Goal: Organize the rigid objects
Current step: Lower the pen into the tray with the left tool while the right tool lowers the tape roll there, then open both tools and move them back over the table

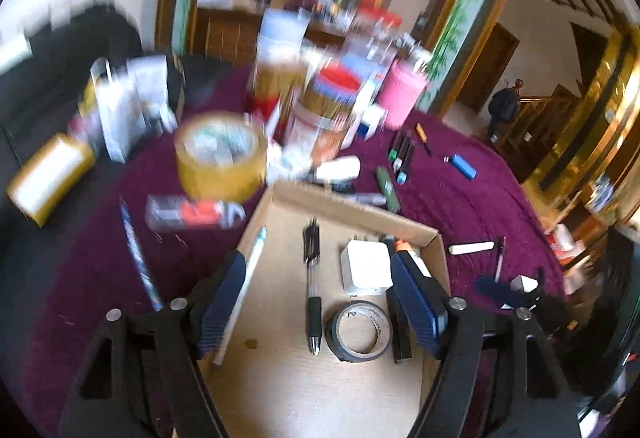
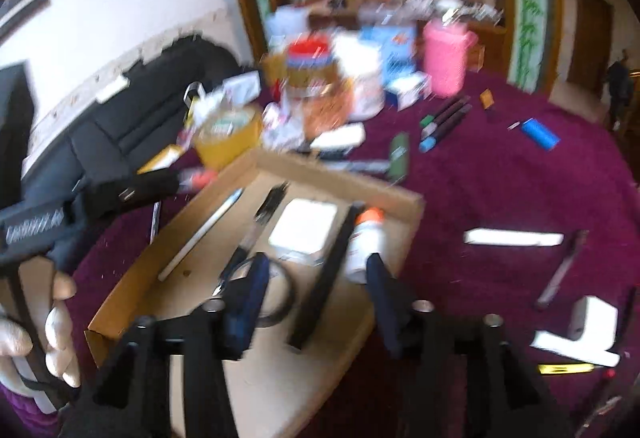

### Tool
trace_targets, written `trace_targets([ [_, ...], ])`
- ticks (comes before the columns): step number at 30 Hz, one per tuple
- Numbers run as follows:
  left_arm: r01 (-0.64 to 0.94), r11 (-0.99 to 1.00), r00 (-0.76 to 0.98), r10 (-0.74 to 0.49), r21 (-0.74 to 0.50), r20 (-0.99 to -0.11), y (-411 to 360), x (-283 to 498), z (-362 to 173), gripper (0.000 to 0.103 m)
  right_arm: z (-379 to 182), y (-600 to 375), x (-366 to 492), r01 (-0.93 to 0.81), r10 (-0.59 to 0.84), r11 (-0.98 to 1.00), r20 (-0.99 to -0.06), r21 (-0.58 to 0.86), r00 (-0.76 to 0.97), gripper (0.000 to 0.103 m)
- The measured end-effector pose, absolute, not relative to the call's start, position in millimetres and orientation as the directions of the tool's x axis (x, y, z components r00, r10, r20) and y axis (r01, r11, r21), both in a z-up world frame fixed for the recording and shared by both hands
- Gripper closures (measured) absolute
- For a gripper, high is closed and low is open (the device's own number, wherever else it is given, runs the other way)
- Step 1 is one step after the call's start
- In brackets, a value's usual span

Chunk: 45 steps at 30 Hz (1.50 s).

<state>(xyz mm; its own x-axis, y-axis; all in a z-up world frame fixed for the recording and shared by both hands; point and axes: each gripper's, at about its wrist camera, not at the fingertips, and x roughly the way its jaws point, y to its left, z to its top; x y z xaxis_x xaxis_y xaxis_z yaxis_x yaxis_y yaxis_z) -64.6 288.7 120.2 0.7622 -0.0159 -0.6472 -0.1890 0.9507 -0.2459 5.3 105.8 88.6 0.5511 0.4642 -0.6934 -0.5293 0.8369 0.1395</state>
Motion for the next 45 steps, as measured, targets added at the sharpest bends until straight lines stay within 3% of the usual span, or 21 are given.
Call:
trace_targets([
  [4,-0.198,0.975,0.853,0.121,-0.1,-0.508,242.5,-102.4,147.8,0.016,106.2,65.5,-7.1,-0.486,0.449,0.865,-0.622,0.123,0.642,0.03],
  [6,-0.199,0.979,0.884,0.164,-0.035,-0.439,214.9,-117.6,156.2,0.01,111.7,40.1,-14.0,-0.448,0.42,0.888,-0.581,0.104,0.697,0.019],
  [9,-0.173,0.984,0.901,0.178,0.049,-0.396,169.5,-130.3,160.0,0.008,113.5,5.2,-18.3,-0.374,0.348,0.925,-0.543,0.065,0.765,0.014],
  [15,-0.068,0.995,0.87,0.095,0.074,-0.483,107.4,-127.9,147.2,0.008,97.1,-68.3,-13.0,-0.246,0.266,0.963,-0.561,0.114,0.784,0.013],
  [20,-0.05,0.994,0.819,0.095,0.094,-0.566,72.3,-118.5,133.4,0.008,84.4,-118.0,-10.1,-0.163,0.205,0.979,-0.573,0.124,0.794,0.014],
  [32,-0.012,0.986,0.757,0.117,0.166,-0.642,36.6,-102.9,110.1,0.008,69.6,-191.7,14.6,-0.047,0.144,0.983,-0.599,0.176,0.788,0.014],
  [38,0.031,0.997,0.707,0.033,0.077,-0.706,37.9,-92.9,94.8,0.008,50.0,-223.9,42.6,-0.002,0.185,0.96,-0.628,0.281,0.756,0.014],
  [45,0.032,0.998,0.682,-0.059,-0.051,-0.729,44.4,-82.9,81.1,0.008,16.3,-254.3,60.8,-0.017,0.416,0.835,-0.612,0.55,0.672,0.014],
])
